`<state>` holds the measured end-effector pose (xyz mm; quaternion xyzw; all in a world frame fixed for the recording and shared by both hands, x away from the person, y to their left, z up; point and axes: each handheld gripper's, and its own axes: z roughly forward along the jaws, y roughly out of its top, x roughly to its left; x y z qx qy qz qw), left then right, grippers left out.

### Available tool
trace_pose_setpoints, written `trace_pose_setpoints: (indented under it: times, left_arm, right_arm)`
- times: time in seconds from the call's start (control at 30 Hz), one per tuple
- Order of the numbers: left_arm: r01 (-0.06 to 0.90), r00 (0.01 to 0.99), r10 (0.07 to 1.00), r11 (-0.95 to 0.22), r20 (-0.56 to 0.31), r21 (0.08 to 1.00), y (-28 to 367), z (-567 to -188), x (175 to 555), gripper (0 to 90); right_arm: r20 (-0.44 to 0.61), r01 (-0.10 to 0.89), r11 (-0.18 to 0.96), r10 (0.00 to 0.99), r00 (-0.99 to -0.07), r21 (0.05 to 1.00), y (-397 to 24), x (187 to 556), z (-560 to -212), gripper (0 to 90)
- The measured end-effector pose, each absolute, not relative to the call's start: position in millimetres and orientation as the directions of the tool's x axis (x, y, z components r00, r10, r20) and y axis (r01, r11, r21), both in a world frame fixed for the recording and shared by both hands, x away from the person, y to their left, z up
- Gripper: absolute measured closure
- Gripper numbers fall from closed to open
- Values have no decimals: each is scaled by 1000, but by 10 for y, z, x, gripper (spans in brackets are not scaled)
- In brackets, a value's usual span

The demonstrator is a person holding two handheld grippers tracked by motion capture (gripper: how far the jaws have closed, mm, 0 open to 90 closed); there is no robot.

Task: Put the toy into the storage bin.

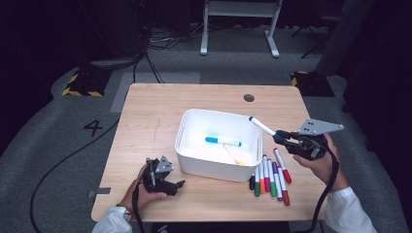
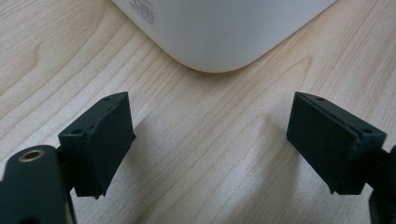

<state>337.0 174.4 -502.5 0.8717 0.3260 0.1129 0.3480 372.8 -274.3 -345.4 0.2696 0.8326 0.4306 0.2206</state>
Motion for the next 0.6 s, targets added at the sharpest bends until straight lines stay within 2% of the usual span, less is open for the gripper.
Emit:
trace_pose_setpoints:
  times: [0.6]
  left_arm:
    - [490,762,647,-545,-30,680,1744,-5025,3370,148]
  right_arm:
    - [-122,243,547,547,-828,801,-2069,3986,-3441,737]
